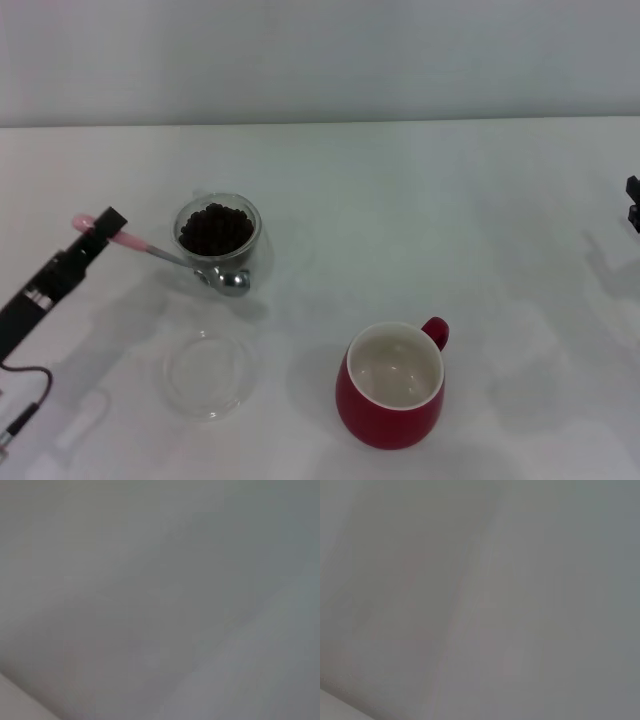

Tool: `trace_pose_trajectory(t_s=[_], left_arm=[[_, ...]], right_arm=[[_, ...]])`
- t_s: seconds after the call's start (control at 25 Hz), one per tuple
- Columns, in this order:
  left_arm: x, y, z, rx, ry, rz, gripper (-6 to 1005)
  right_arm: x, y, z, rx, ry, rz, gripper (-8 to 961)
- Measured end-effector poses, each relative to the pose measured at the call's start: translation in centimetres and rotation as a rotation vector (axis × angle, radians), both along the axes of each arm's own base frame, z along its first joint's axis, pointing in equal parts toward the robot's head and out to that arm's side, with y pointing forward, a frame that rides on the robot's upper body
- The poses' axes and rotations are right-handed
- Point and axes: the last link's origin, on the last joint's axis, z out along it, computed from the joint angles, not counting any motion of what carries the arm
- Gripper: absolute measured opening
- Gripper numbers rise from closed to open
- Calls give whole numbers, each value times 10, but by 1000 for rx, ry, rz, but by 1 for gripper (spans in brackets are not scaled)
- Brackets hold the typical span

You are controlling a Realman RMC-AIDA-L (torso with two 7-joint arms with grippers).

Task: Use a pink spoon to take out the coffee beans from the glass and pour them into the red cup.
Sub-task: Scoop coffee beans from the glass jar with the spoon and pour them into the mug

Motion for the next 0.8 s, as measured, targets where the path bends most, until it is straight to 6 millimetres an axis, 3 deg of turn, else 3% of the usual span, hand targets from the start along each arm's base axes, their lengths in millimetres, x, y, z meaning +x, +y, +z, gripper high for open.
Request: trace_pose_trajectory(t_s=[0.48, 0.8], left_arm=[[2, 38, 48, -2, 37, -14, 132], [12, 67, 49, -89, 118, 0, 132]], right_arm=[[-6, 2, 0, 8, 10, 31, 566], [-7, 3, 0, 8, 10, 35, 566]])
